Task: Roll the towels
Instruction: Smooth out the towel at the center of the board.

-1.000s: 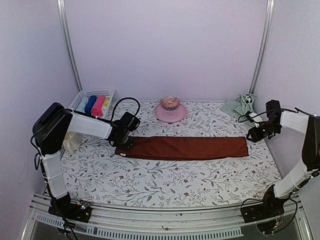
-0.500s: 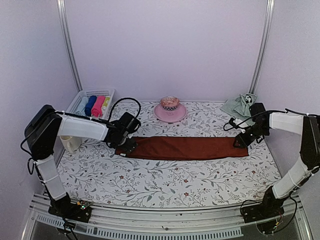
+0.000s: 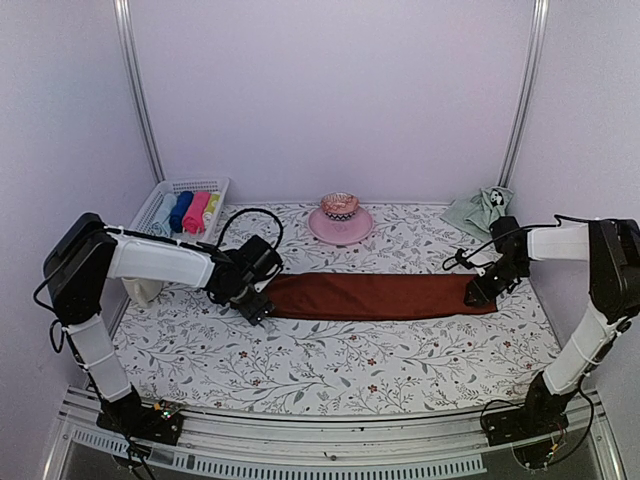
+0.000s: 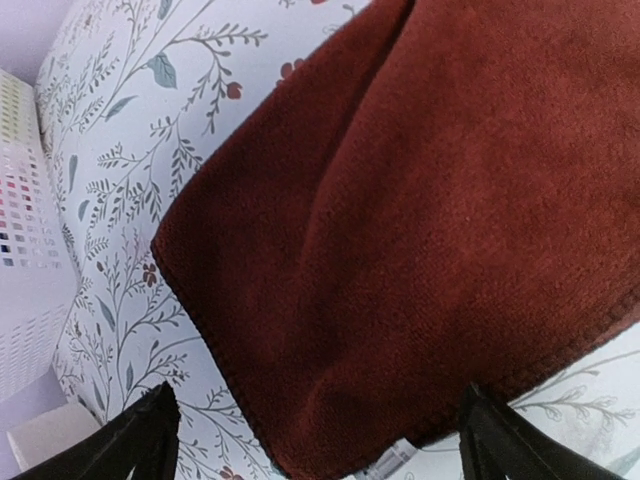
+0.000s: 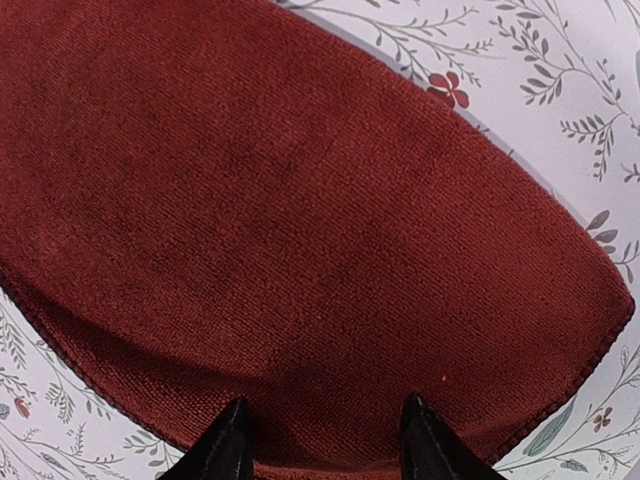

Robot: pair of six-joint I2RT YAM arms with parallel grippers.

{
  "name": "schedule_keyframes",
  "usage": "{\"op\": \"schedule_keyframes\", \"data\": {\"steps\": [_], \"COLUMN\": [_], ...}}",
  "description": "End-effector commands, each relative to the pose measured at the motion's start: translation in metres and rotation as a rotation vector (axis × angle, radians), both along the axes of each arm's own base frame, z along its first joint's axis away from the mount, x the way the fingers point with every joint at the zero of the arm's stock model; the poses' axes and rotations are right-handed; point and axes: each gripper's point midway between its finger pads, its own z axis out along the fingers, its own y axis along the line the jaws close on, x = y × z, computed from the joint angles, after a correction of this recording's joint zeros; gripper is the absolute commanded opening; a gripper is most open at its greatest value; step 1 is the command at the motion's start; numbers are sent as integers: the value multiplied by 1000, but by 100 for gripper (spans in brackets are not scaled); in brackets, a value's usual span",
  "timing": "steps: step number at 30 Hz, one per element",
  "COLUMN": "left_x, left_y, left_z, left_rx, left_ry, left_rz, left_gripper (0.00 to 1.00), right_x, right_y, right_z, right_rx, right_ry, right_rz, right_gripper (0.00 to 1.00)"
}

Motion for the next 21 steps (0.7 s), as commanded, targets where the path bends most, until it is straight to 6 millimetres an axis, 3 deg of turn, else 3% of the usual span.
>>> {"op": "schedule_keyframes", "data": {"steps": [1,12,16,21], "left_x": [-18,-16,-12,-9], "left_y": [0,20,12,20], "left_z": [0,0,11,22], "left_rx": [-1,85,23,20], "left_ry": [38,-5,-35,-75], "left_rz": [-10,54,40,70], "left_gripper": [97,97,97,97], "right_x": [-1,-2,-3,-4], "right_y": [-6,-12,-12,-11], "right_z": [-17,-29,-29,-31], "right_rx": [-40,-70,-68,-64], "right_ry": [26,44,43,47], "right_rz": [-31,-49,-48,-47], "right_gripper": [52,53,53,53]}}
